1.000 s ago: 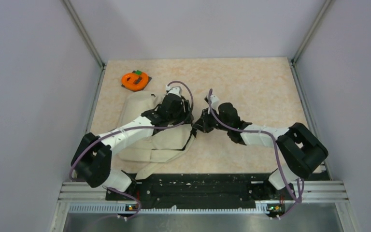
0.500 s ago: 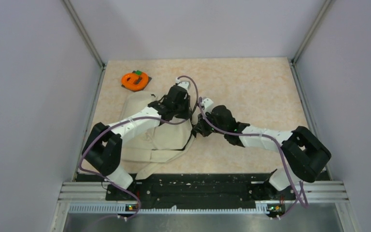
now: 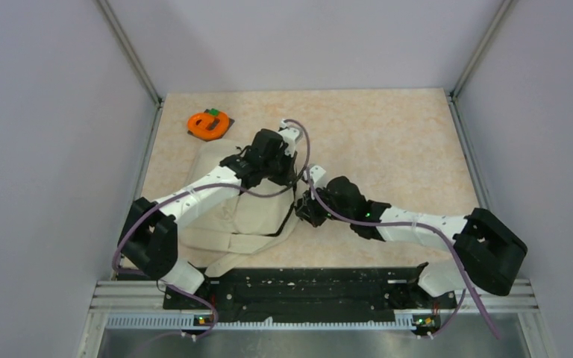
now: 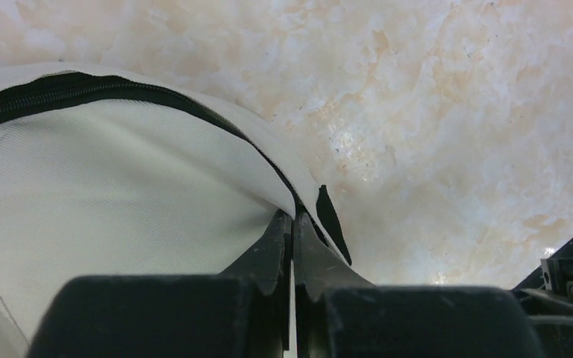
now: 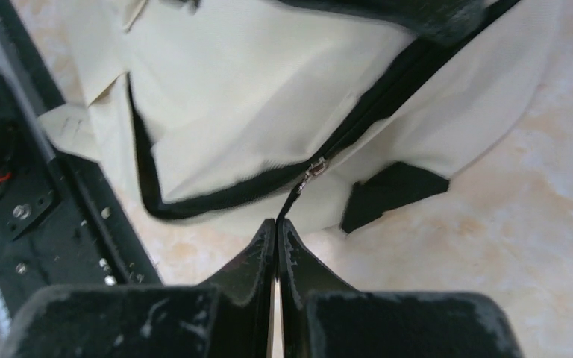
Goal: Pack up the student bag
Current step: Zip the student bag at the center of the board.
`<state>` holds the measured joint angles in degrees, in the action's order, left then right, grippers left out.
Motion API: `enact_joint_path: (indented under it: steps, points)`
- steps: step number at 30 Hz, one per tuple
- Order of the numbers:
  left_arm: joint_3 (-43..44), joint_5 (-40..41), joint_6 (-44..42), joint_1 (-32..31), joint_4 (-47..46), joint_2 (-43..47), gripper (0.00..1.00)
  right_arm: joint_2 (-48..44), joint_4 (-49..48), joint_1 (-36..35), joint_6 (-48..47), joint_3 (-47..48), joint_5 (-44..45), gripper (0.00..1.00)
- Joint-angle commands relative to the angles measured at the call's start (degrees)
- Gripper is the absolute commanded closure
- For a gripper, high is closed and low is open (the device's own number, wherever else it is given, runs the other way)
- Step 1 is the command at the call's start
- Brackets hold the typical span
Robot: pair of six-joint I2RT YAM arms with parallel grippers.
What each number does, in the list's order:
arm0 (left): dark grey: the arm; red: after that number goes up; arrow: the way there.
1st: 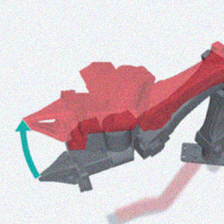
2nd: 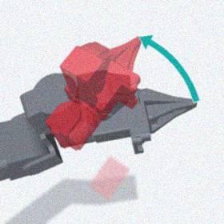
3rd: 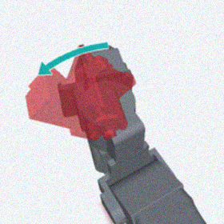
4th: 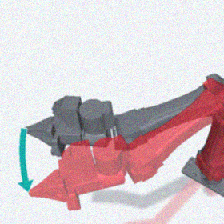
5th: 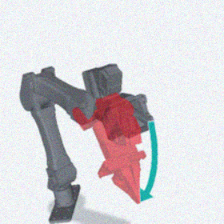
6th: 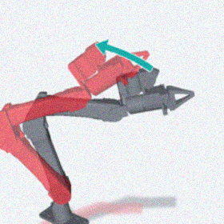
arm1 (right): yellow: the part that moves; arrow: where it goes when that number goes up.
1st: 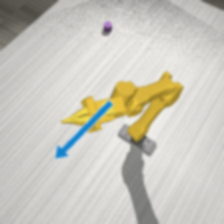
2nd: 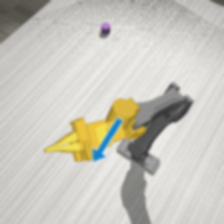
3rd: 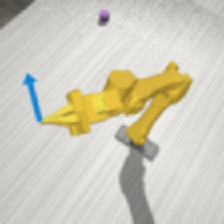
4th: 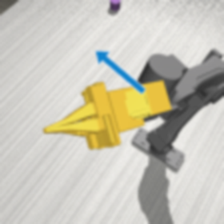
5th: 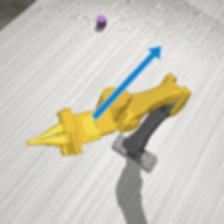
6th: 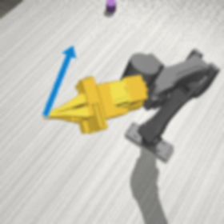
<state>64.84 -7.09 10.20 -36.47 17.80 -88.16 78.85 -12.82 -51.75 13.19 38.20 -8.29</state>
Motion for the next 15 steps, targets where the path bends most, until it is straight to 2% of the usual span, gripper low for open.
enact_joint_path:
  steps: [1, 6, 12, 14, 15]
  points:
    - [1.82, -0.51, -1.66, 1.14, -6.76, 3.42, 1.0, -2.7, -4.41, -4.72, 1.45, -1.69, -6.51, 1.0]
    - [1.92, 0.24, -4.36, 3.12, -5.33, 4.95, 1.0, -7.1, -3.01, -5.56, 1.99, -4.53, -4.04, 1.0]
    - [-0.05, -5.43, -0.09, 3.85, -8.8, 5.01, 1.0, -8.54, -5.97, -5.56, 4.42, -6.41, -2.65, 1.0]
    - [0.0, -4.62, 2.85, 3.81, -8.33, 4.61, 0.88, -8.66, -6.15, -5.61, 5.75, -6.24, 0.84, 1.0]
    - [-0.16, -4.64, 4.08, 3.85, -7.94, 4.67, 0.76, -8.8, -5.54, -5.56, 6.04, -5.95, 2.64, 1.0]
